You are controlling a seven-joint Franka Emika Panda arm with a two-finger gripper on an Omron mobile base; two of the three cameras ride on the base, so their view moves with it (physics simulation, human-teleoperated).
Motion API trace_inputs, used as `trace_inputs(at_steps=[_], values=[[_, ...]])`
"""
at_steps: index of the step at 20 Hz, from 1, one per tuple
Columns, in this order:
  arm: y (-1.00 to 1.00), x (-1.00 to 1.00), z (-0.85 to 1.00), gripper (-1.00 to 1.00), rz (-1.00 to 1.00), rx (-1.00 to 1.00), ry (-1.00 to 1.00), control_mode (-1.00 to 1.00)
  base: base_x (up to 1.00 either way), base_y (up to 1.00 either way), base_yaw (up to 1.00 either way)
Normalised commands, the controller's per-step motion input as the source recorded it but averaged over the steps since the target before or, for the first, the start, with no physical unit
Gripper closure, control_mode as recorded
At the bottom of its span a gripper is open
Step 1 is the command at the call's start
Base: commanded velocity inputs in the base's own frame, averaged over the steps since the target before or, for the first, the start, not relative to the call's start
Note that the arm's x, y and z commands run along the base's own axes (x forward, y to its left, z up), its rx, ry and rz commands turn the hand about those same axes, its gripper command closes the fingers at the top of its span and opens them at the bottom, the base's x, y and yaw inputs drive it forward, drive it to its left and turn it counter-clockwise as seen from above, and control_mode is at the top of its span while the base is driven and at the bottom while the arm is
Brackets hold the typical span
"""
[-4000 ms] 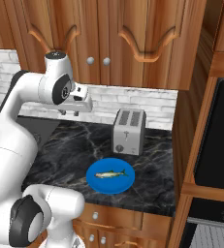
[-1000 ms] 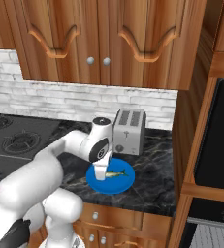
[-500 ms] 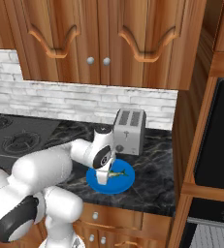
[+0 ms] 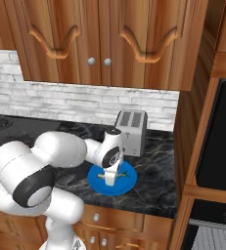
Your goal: Place the fish on the rack of the oven, and slide the rack back inside. Close the oven door.
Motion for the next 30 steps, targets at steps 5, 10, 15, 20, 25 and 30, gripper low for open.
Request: trace_inputs(at_steps=[5, 10, 15, 20, 25, 30], values=[[0.00, 0.28, -0.33, 1.00, 0.00, 0.00, 0.00, -1.00, 0.00, 0.00, 0.00], [0.00, -0.24, 0.04, 1.00, 0.00, 0.00, -0.04, -1.00, 0.00, 0.00, 0.00], [0.08, -0.89, 0.70, 1.00, 0.00, 0.00, -0.26, -1.00, 0.00, 0.00, 0.00], [0.36, -0.86, 0.99, 1.00, -0.02, 0.00, -0.24, -1.00, 0.00, 0.00, 0.00], [0.50, -0.79, 0.89, 1.00, -0.03, -0.02, -0.24, -1.00, 0.00, 0.00, 0.00], [0.47, -0.59, 0.70, 1.00, 0.00, -0.06, -0.13, -1.00, 0.00, 0.00, 0.00]])
